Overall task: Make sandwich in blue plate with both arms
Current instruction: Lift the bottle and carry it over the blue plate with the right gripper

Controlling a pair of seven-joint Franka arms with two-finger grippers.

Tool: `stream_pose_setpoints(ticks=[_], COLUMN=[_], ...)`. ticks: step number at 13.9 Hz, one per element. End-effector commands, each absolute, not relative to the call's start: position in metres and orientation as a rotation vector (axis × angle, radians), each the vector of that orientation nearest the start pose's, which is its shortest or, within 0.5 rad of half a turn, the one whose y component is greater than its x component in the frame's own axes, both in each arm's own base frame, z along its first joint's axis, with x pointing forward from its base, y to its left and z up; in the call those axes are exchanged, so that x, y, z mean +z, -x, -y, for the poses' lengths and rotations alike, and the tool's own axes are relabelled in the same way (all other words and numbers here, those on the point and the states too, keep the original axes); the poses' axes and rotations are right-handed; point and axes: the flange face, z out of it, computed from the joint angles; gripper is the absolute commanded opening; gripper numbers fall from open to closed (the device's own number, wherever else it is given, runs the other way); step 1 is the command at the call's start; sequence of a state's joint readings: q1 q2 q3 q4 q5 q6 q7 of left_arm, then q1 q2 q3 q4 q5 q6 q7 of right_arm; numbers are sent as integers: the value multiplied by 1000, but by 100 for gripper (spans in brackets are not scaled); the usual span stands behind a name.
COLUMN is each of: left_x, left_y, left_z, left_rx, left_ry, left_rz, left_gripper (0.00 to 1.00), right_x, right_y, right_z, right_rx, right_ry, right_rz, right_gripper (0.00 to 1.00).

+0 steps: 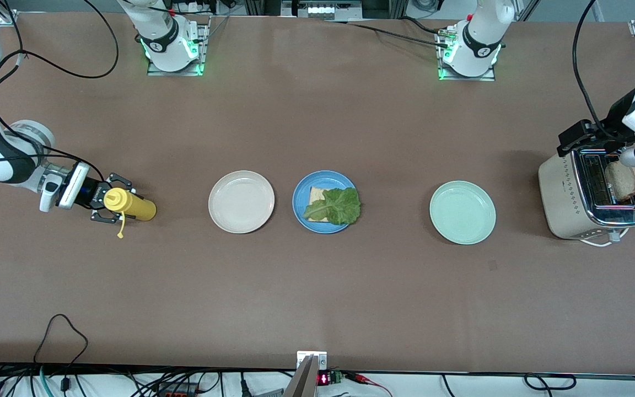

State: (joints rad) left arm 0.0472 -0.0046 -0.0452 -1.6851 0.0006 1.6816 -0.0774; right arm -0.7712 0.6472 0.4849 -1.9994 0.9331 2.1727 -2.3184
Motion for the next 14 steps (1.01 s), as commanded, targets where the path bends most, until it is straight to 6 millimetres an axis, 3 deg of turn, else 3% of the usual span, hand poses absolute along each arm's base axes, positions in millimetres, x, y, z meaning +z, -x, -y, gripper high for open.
stream_pose_setpoints(ticks=[1,4,8,11,14], left_x=[586,588,588,586,585], left_y=[-553,-554,-554,-555,-556], left_z=[-2,-2,-4,-5,-6], left_rx=[2,-13,-13,-10,-8], left_ry=[3124,3126,3129,3132,3132], left_rz=[122,123,133,136,138], left_gripper=[100,100,100,100,100], right_x=[200,239,318,356,380], right_y=[-577,-592,-605,-602,-595], right_z=[107,73,10,-43,-84], right_rx=[-950,-896,-748,-597,-480], right_ry=[1908,1961,2088,2164,2284], right_rz=[1385,1427,1556,1660,1660], right_gripper=[0,0,0,0,0])
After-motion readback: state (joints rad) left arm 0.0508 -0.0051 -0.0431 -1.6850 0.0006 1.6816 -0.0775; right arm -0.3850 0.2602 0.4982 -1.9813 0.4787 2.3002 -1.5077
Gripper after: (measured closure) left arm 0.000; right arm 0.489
